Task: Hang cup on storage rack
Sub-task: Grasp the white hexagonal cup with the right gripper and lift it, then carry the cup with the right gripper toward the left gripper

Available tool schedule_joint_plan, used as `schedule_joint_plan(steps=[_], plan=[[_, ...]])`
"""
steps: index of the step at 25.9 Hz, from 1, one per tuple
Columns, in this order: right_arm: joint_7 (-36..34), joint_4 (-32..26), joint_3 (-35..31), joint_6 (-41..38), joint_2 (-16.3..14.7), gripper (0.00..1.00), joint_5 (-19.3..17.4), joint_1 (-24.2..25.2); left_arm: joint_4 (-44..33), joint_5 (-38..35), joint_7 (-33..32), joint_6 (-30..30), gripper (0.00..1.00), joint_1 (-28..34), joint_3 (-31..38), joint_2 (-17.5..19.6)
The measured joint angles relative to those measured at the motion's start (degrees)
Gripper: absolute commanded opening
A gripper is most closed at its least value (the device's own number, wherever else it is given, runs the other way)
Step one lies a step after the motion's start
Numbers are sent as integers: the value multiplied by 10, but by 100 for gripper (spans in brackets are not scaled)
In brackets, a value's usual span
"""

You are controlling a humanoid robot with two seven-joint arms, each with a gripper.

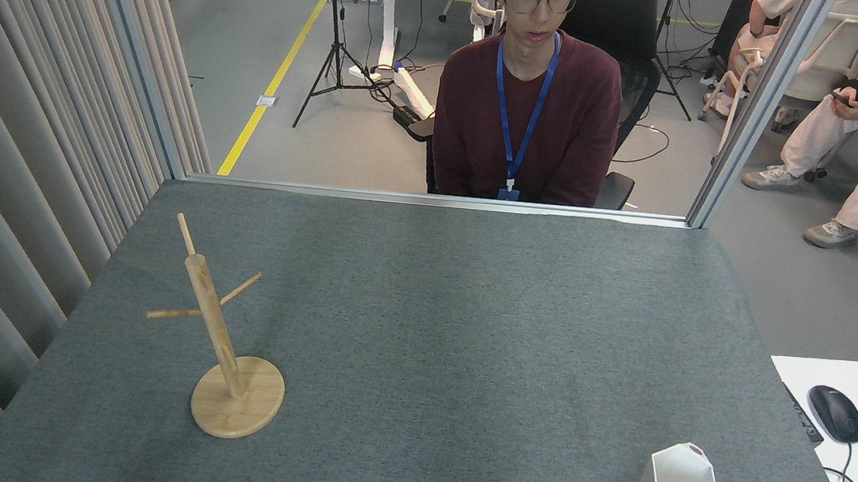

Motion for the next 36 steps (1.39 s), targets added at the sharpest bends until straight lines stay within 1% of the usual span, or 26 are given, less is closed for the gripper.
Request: schedule_joint_plan(steps=[11,13,14,15,16,18,21,24,26,29,31,36], plan=[[2,36,16,1,1,99,0,-32,0,0,1,-1,100,0,5,0],[2,43,18,1,1,97,1,-37,0,0,1,-2,100,0,7,0],[2,47,18,1,1,82,1,-39,0,0,1,-2,100,0,8,0],[2,51,19,2,1,60,1,-43,0,0,1,-3,100,0,9,0],[2,57,19,3,1,53,1,-46,0,0,1,-3,100,0,10,0],[0,63,21,4,1,47,4,-52,-1,-1,1,-4,100,0,10,0],[-3,62,22,5,3,46,7,-55,-3,-3,7,-5,100,-1,8,-1],[-5,29,20,5,4,45,7,-56,-3,-14,21,-4,100,-16,-7,-2],[-5,0,19,6,5,45,7,-57,-1,-41,26,-4,100,-37,-41,0],[-7,-41,24,9,9,45,12,-69,5,-106,28,-4,100,-77,-102,-2],[-6,-61,37,11,20,45,30,-78,12,-148,28,-4,100,-104,-147,-3],[-1,-93,95,10,73,45,112,-87,20,-210,24,-2,100,-149,-235,-4]])
